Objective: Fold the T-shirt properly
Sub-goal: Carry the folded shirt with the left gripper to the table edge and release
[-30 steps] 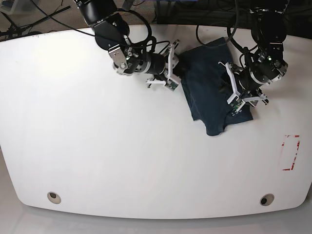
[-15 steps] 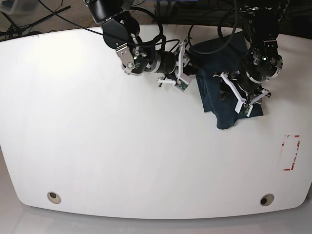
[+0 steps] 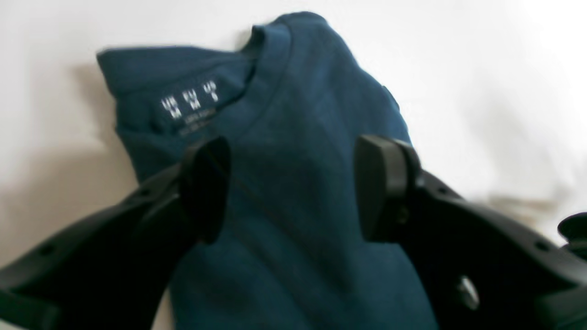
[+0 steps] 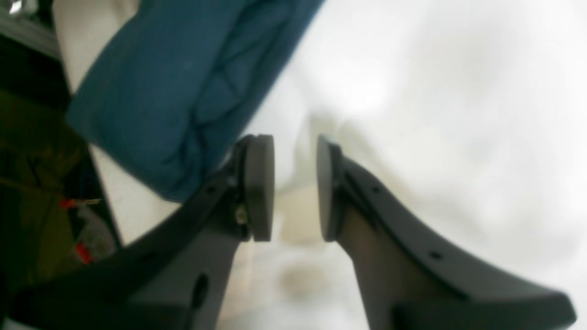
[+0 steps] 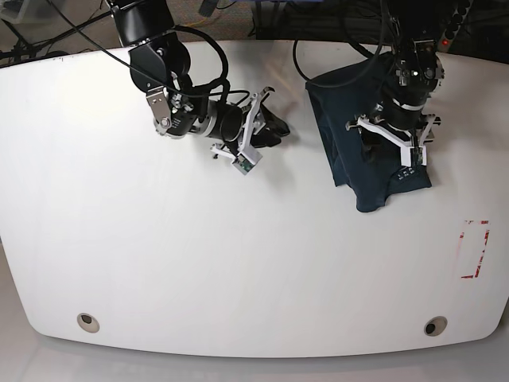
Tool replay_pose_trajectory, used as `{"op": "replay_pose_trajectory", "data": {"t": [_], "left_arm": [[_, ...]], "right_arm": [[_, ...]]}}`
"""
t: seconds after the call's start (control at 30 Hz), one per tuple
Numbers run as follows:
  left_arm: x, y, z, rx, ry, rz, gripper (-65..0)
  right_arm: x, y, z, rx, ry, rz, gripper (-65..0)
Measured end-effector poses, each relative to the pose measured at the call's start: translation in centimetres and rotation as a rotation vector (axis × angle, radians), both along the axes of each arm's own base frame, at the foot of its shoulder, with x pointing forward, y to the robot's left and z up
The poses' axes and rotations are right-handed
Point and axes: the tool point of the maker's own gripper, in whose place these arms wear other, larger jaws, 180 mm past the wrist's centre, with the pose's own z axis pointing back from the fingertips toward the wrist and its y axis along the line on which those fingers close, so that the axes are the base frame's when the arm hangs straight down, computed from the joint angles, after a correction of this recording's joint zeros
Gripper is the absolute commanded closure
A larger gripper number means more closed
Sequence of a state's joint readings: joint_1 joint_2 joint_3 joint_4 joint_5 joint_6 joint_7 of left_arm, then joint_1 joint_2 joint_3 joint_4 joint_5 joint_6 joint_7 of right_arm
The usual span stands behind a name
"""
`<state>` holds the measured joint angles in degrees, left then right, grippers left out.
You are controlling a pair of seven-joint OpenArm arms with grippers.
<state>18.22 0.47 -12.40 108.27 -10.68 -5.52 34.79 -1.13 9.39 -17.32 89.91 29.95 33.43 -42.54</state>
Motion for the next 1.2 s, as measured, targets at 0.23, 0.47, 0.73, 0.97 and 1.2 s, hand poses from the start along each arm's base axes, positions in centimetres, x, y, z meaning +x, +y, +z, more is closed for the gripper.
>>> {"op": "replay_pose_trajectory", "data": {"t": [0.23, 0.47, 0.73, 0.97, 1.2], "left_arm": [[-1.2, -1.6, -5.1, -0.056, 0.091, 0.055, -46.9], [0.5, -0.3, -7.6, -0.01, 0.091, 0.054, -47.1], [0.8, 5.6, -7.0, 0.165, 0.133, -0.09, -47.2], [1.9, 17.9, -6.1, 0.331, 0.25, -0.108, -47.1], [-0.6, 28.4, -5.0, 0.448, 0.451, -0.078, -46.9]], "right_arm": [[0.6, -0.9, 0.0, -0.007, -0.004, -0.024, -15.2], [0.7, -0.8, 0.1, -0.002, -0.006, -0.026, -15.2], [1.7, -1.8, 0.7, 0.001, -0.025, -0.065, -15.2], [1.7, -1.8, 1.0, 0.002, -0.033, -0.064, -15.2], [1.8, -2.2, 2.3, -0.002, -0.082, -0.058, -15.2]]}}
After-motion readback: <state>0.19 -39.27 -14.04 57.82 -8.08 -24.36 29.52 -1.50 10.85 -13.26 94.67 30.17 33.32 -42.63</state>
